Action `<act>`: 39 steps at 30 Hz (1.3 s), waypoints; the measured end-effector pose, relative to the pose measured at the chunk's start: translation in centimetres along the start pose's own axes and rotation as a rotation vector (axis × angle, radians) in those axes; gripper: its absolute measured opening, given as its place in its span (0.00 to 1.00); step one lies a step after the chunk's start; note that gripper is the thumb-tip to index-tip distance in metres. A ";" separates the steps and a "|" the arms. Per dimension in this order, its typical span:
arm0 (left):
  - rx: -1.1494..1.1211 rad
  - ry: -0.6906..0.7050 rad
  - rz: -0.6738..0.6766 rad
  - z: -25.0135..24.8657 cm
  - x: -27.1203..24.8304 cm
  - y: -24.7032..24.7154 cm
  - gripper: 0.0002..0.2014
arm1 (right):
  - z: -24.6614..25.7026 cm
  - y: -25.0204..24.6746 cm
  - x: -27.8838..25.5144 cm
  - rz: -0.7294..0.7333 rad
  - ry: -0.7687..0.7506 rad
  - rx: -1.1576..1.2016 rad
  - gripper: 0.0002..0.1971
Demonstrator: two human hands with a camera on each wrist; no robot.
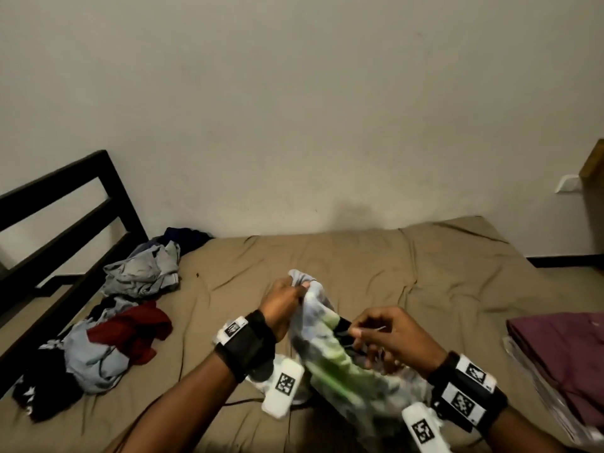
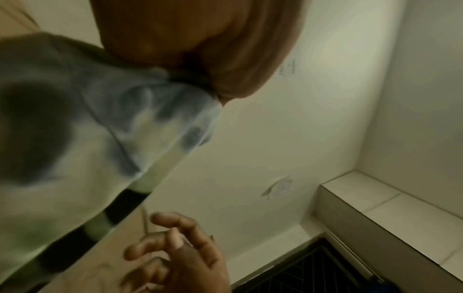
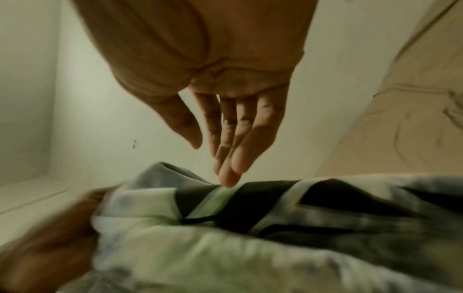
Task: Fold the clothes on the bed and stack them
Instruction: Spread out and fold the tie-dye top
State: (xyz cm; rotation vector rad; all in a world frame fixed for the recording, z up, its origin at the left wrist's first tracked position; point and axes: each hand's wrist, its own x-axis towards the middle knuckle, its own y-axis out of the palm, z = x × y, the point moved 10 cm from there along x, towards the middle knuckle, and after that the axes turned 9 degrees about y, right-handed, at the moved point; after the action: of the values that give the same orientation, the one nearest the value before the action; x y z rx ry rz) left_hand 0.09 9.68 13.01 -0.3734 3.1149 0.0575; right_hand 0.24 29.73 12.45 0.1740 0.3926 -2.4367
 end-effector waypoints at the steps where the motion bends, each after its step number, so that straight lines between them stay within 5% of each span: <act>1: 0.009 0.033 0.008 -1.4 0.1 -0.3 0.08 | -0.1 -1.5 0.8 -0.070 0.007 0.039 0.07; 5: 0.126 0.258 0.233 -13.1 1.0 2.1 0.15 | 4.4 -4.3 5.3 -0.198 -0.086 0.031 0.13; 7: 0.273 0.393 0.415 -19.4 0.2 4.1 0.23 | 7.5 -3.5 7.9 -0.184 -0.127 -0.013 0.23; 9: 0.319 0.397 0.523 -23.9 -0.8 5.4 0.23 | 9.6 -2.5 10.2 -0.130 -0.136 -0.036 0.22; 13: 0.363 0.432 0.553 -30.4 -1.3 5.7 0.21 | 13.2 -0.2 10.7 0.075 0.002 0.070 0.19; 15: 0.409 0.430 0.521 -32.3 -1.1 4.5 0.22 | 14.9 1.3 10.0 0.199 -0.034 -0.028 0.35; 17: 0.436 0.413 0.466 -33.8 -0.6 1.8 0.21 | 15.7 0.7 11.0 0.191 -0.122 -0.047 0.28; 21: 0.540 0.400 0.385 -35.4 -0.2 -5.1 0.18 | 15.0 -8.4 12.5 -0.030 -0.244 -0.023 0.20; 23: 0.651 0.375 0.400 -35.2 -0.2 -7.6 0.17 | 16.5 -13.1 10.6 -0.133 -0.310 -0.009 0.23; 27: 0.763 0.406 0.282 -34.7 0.1 -10.5 0.10 | 21.4 -16.6 5.8 -0.183 -0.467 -0.057 0.44; 31: 0.696 0.554 0.143 -35.2 0.4 -11.2 0.10 | 23.9 -17.7 3.2 -0.234 -0.457 -0.221 0.20; 33: 0.648 0.488 0.080 -34.2 1.0 -12.0 0.10 | 24.8 -18.4 2.7 -0.328 -0.431 -0.477 0.23; 36: 0.939 0.368 -0.023 -32.5 2.2 -13.5 0.24 | 25.0 -21.8 1.9 -0.613 -0.268 -0.798 0.21; 39: 1.215 0.302 0.073 -30.6 1.7 -12.9 0.31 | 24.5 -23.0 0.9 -0.625 -0.184 -0.843 0.16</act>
State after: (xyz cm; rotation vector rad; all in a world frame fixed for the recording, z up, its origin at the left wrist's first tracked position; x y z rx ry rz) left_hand 1.46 -4.36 43.13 -0.2109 2.6961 -1.8649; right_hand -15.56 38.29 40.88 -0.6124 1.5095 -2.5807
